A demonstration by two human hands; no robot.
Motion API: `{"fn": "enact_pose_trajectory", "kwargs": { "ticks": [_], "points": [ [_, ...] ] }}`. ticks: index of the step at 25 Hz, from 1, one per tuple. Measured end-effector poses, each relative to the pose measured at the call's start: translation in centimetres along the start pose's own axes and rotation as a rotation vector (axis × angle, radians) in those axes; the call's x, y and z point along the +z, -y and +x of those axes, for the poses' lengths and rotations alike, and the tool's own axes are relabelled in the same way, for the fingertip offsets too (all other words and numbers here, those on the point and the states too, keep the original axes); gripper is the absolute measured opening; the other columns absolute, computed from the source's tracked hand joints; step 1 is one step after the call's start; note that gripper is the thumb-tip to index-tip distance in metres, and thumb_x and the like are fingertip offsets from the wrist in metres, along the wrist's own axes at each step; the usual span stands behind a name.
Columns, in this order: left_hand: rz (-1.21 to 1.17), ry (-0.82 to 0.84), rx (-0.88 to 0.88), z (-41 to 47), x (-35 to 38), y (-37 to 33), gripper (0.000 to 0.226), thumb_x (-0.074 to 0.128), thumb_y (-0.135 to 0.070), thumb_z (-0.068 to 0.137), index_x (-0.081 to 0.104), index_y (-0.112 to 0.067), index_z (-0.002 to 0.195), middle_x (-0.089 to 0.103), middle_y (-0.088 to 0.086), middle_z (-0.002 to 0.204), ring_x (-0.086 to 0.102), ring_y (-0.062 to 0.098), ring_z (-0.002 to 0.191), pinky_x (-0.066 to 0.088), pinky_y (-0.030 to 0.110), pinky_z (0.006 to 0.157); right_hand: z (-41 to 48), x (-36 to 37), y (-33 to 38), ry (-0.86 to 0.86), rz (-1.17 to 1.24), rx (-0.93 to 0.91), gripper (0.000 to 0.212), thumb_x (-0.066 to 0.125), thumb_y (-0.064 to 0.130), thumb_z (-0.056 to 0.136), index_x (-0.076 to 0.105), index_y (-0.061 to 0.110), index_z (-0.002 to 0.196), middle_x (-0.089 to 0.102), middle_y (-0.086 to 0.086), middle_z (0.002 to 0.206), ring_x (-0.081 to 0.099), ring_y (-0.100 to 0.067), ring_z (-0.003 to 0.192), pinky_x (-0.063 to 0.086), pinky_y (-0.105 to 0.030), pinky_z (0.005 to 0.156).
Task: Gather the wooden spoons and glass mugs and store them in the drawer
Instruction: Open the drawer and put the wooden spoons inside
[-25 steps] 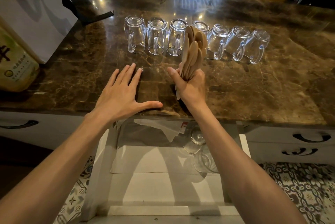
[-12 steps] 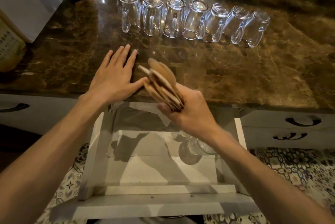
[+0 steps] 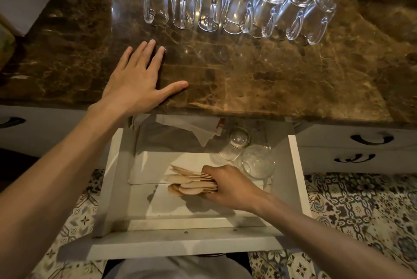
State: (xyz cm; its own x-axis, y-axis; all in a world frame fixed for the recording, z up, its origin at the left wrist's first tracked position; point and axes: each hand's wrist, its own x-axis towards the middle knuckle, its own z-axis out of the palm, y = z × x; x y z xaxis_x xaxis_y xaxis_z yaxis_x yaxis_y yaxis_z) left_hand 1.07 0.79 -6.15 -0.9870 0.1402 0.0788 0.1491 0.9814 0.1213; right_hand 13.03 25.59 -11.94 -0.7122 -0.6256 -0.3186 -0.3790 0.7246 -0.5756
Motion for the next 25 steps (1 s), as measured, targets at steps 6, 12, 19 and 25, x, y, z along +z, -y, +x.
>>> {"fn": "enact_pose_trajectory", "kwargs": {
  "ticks": [6, 12, 19, 25],
  "points": [
    [0.004, 0.019, 0.006, 0.0, 0.1, -0.4, 0.102, 0.009, -0.087, 0.074, 0.007, -0.019, 0.150, 0.004, 0.004, 0.159, 0.000, 0.016, 0.145, -0.003, 0.036, 0.118, -1.2, 2.1, -4.0, 0.332, -0.149, 0.132, 0.021, 0.059, 0.035, 0.082, 0.054, 0.020, 0.094, 0.066, -0.007, 0.092, 0.060, -0.025, 0.079, 0.046, -0.030, 0.064],
    [0.003, 0.015, 0.013, -0.5, -0.2, -0.3, 0.104, 0.008, -0.087, 0.073, 0.008, -0.016, 0.150, 0.004, 0.006, 0.159, 0.000, 0.017, 0.146, -0.002, 0.037, 0.118, -2.5, 2.8, -6.1, 0.453, -0.184, 0.204, 0.020, 0.060, 0.024, 0.086, 0.055, 0.020, 0.105, 0.066, -0.007, 0.104, 0.061, -0.024, 0.092, 0.046, -0.029, 0.075],
    [-0.005, 0.014, 0.008, -0.5, -0.2, -0.3, 0.106, 0.008, -0.089, 0.072, 0.008, -0.018, 0.150, 0.004, 0.006, 0.159, 0.001, 0.018, 0.146, -0.001, 0.038, 0.118, -4.4, 0.6, -8.1, 0.543, -0.360, 0.245, 0.032, 0.056, 0.035, 0.089, 0.053, 0.014, 0.114, 0.062, -0.012, 0.119, 0.058, -0.028, 0.106, 0.047, -0.035, 0.088],
    [-0.011, 0.020, -0.007, -0.7, 0.4, 0.1, 0.106, 0.008, -0.090, 0.070, 0.007, -0.020, 0.150, 0.003, 0.004, 0.159, -0.001, 0.016, 0.146, -0.003, 0.036, 0.118, -4.7, 0.4, -7.4, 0.572, -0.753, 0.209, 0.028, 0.048, 0.028, 0.094, 0.057, 0.016, 0.117, 0.064, -0.006, 0.120, 0.061, -0.024, 0.108, 0.047, -0.035, 0.090]
  ]
}}
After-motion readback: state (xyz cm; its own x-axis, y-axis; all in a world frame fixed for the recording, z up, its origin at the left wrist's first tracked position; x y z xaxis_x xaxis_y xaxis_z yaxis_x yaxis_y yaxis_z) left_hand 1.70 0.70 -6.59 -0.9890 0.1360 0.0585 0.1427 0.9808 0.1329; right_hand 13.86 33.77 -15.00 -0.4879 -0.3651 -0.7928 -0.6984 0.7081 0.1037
